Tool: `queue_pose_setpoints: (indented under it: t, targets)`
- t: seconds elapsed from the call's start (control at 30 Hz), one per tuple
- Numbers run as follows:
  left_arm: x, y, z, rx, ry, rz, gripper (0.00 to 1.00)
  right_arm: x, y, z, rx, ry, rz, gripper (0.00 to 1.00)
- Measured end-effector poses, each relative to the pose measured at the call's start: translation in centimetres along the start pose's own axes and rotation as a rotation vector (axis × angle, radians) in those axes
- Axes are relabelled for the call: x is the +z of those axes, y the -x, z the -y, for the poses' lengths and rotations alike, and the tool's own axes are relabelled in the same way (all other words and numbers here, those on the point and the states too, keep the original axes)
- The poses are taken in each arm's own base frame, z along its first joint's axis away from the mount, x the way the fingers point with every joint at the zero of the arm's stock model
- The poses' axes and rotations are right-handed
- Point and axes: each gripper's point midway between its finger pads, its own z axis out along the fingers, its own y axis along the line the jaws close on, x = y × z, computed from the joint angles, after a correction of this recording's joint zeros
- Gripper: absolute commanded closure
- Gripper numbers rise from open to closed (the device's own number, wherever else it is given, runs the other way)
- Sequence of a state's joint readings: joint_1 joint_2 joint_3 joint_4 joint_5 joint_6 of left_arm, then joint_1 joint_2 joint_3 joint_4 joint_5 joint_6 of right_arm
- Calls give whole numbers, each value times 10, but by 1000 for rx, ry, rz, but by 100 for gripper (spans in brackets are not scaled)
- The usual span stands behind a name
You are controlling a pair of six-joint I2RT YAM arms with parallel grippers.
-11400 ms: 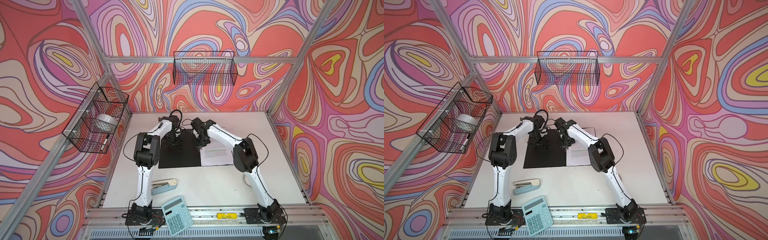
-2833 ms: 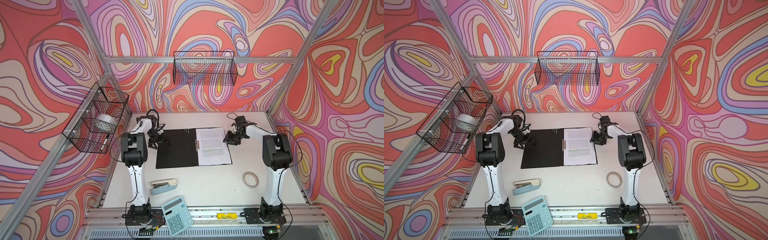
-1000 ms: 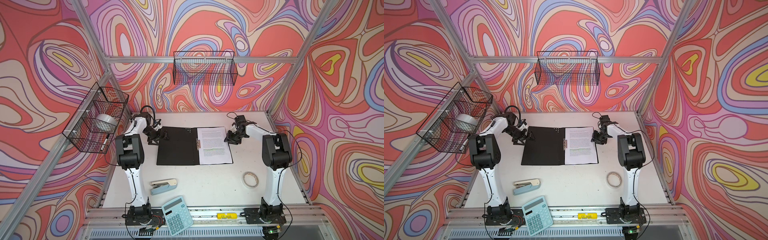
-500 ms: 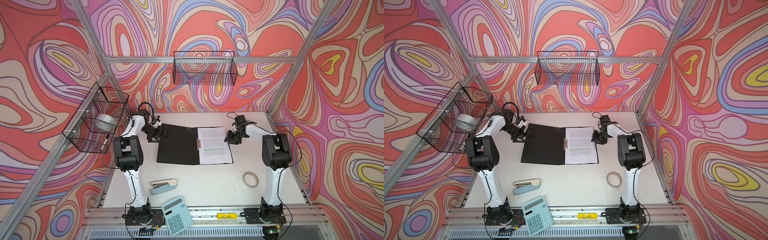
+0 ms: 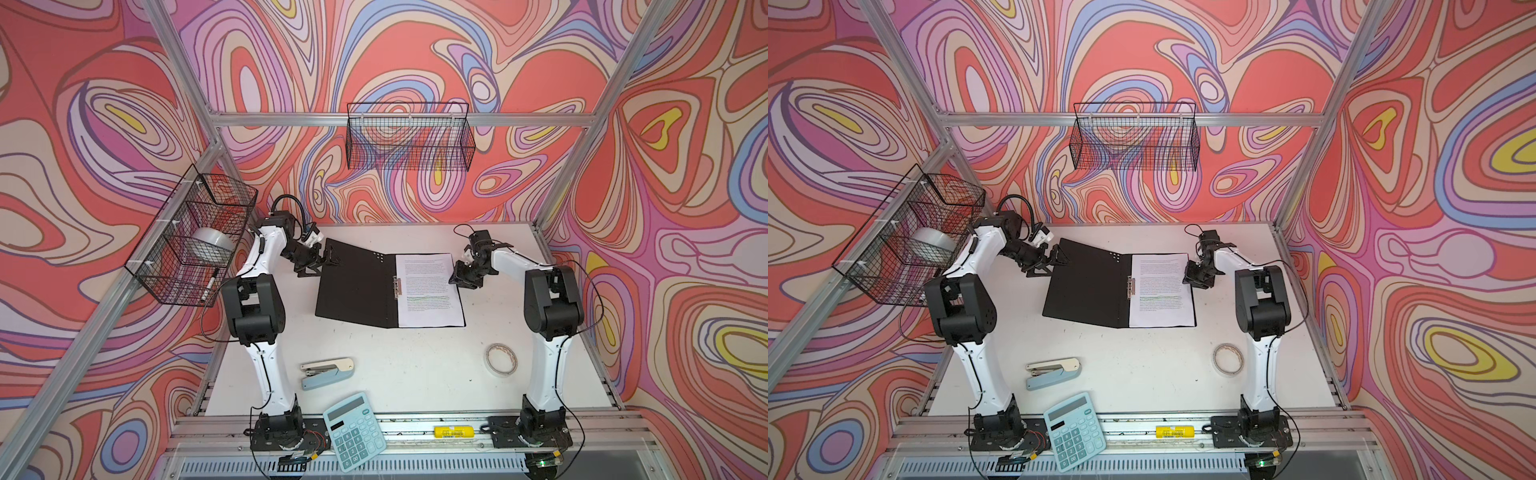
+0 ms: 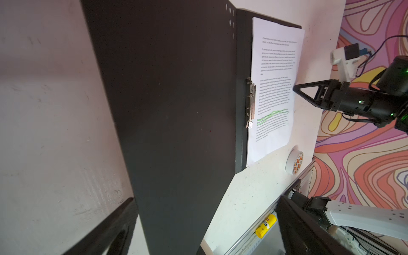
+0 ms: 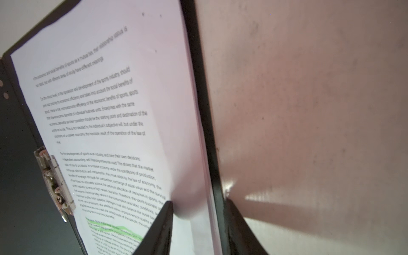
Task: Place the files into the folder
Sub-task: 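Lift the black cover with the left gripper while the right gripper holds the sheets, then swing the cover over the sheets with the left gripper toward the right gripper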
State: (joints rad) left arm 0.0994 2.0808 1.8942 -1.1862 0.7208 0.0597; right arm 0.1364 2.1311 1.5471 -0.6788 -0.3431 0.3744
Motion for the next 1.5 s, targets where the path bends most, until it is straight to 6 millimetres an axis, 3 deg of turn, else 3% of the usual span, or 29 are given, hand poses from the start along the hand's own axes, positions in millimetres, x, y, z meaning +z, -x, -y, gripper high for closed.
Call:
queue_pose_setpoints:
  t: [0.3, 0.57, 1.13, 1.5]
  targets:
    - [-9, 2, 17, 16, -55, 24, 2, 0, 0, 0, 0, -1, -3, 61]
    - [-4, -3, 47, 21, -175, -1, 2, 5, -4, -14, -18, 51, -20, 60]
    - [-9, -4, 56, 18, -220, 5, 0, 6, -5, -17, -17, 66, -25, 60]
    - [-20, -5, 77, 58, -229, 28, 0, 8, -5, -23, -20, 96, -31, 60]
